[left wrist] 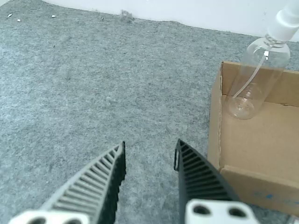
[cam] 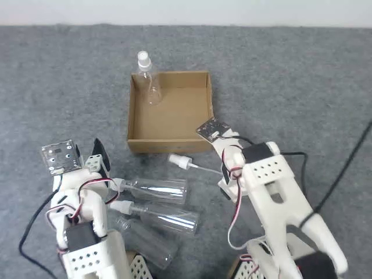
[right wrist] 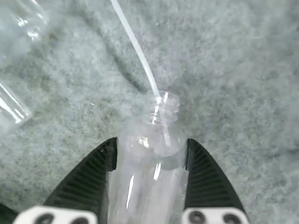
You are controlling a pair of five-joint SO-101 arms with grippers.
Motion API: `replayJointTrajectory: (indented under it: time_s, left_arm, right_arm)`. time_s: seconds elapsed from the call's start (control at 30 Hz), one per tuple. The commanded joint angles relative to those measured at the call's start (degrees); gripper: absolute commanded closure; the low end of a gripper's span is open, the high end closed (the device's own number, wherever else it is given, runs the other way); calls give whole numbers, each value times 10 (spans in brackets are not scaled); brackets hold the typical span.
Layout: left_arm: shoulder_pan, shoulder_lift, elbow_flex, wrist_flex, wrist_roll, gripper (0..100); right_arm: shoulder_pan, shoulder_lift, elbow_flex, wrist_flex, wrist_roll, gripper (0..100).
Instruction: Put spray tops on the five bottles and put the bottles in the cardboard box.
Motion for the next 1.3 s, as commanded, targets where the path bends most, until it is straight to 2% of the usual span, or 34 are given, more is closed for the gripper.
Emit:
replayJointTrajectory:
  time_s: [0.0, 0.6, 0.77, 1.03, 1.27]
  left_arm:
    - [-1, -10, -4, -17, -5, 837]
    - [-2, -10, -4, -17, -5, 837]
    - [-1, -10, -4, -17, -5, 837]
    - [-1, -10, -4, -17, -5, 837]
    - [-1, -10, -4, -17, -5, 837]
  right_arm:
    - [0, -56, -26, 22, -25, 940]
    - [0, -187, -93, 119, -23, 943]
    - [2, -193, -118, 129, -23, 943]
    - [0, -189, -234, 186, -25, 942]
    - [0, -187, -281, 178, -28, 940]
